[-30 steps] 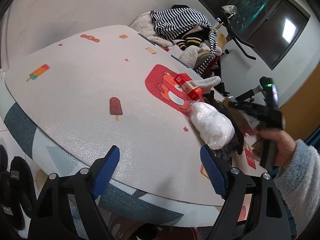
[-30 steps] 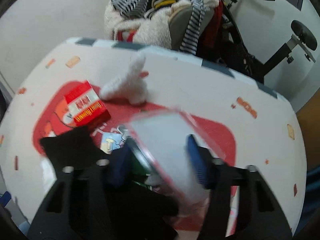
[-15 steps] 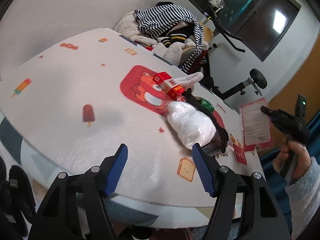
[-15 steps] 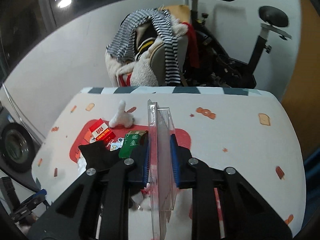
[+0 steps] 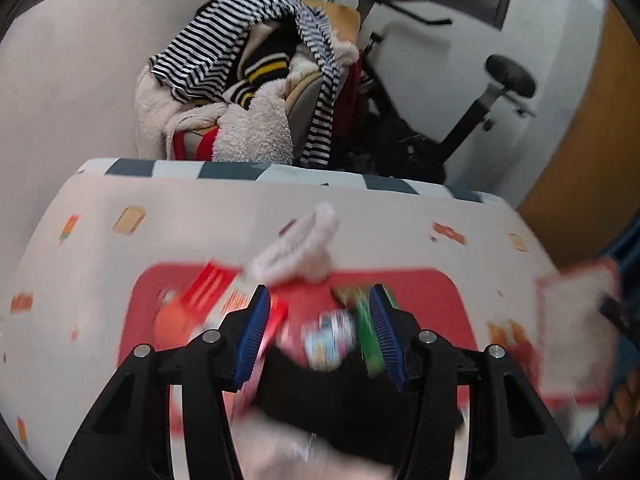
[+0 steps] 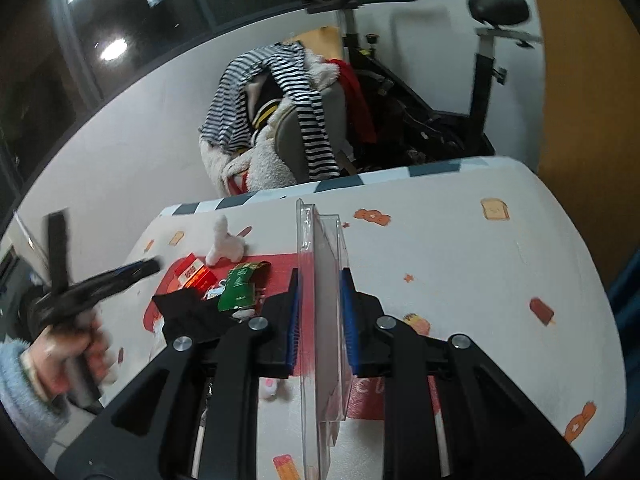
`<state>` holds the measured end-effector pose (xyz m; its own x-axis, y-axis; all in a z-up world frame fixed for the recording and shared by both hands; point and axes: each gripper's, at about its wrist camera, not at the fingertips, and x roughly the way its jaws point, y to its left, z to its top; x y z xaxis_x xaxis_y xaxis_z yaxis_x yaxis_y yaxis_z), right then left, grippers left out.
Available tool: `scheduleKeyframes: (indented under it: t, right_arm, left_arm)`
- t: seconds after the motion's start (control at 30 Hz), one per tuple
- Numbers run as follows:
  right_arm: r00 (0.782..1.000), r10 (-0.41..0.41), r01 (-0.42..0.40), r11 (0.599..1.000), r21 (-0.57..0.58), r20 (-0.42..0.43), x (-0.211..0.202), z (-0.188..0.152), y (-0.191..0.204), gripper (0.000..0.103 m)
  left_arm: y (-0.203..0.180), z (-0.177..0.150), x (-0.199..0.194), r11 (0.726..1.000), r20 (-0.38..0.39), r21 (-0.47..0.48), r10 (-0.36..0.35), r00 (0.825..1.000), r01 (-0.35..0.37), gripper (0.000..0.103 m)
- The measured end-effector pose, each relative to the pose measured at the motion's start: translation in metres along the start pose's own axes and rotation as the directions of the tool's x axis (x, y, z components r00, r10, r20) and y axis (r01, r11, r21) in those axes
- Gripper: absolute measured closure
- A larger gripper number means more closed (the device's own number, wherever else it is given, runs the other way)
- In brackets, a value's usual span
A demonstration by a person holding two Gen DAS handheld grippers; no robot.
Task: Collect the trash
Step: 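Grasp the white fluffy toy with the left gripper while the right gripper holds the box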
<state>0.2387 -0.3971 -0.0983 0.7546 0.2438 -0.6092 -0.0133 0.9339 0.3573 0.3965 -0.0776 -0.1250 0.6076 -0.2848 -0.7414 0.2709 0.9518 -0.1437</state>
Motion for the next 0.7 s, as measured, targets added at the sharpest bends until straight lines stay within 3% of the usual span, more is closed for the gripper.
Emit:
scheduleKeyframes:
  t: [0.17, 0.23, 0.3, 0.33, 0.37, 0.43, 0.53, 0.7]
  right_arm:
    - [1.000, 0.014, -0.014, 0.999, 0.030, 0.018, -0.002, -0.003, -0.011, 0.082]
    - [0.999, 0.024, -0.025, 0.998, 0.050, 0.025, -0.005, -0.006, -0.017, 0.082]
    - [0.999, 0.031, -0.032, 0.998, 0.060, 0.026, -0.007, -0.008, -0.021, 0.082]
    - [0.999, 0.032, -0.034, 0.998, 0.060, 0.026, -0.008, -0.010, -0.022, 0.082]
    - [0.999, 0.029, -0.031, 0.998, 0.055, 0.026, -0.008, -0.012, -0.022, 0.082]
    - [0.999, 0.026, -0.027, 0.998, 0.054, 0.024, -0.009, -0.015, -0.023, 0.082]
    - [0.999, 0.033, -0.035, 0.997, 0.075, 0.017, -0.010, -0.018, -0.026, 0.082]
    - [0.999, 0.042, -0.043, 0.997, 0.059, 0.033, -0.020, -0.021, -0.011, 0.082]
  left_arm:
    - [-0.009, 0.032, 0.062, 0.994, -0.041, -0.001, 0.105, 0.994, -0.106, 0.053]
    - [-0.013, 0.039, 0.087, 0.989, -0.090, 0.002, 0.148, 0.985, -0.149, 0.053]
    - [-0.010, 0.041, 0.101, 0.988, -0.143, -0.032, 0.147, 0.979, -0.153, 0.054]
    - [-0.006, 0.043, 0.106, 0.987, -0.161, -0.068, 0.134, 0.978, -0.146, 0.072]
    - [-0.004, 0.042, 0.104, 0.986, -0.160, -0.084, 0.129, 0.979, -0.144, 0.079]
    - [0.003, 0.043, 0.096, 0.986, -0.133, -0.132, 0.087, 0.987, -0.105, 0.084]
    - [0.011, 0.044, 0.074, 0.985, -0.084, -0.171, -0.006, 0.996, -0.009, 0.093]
    - [0.020, 0.051, 0.015, 0.983, 0.018, -0.179, -0.033, 0.999, 0.035, 0.094]
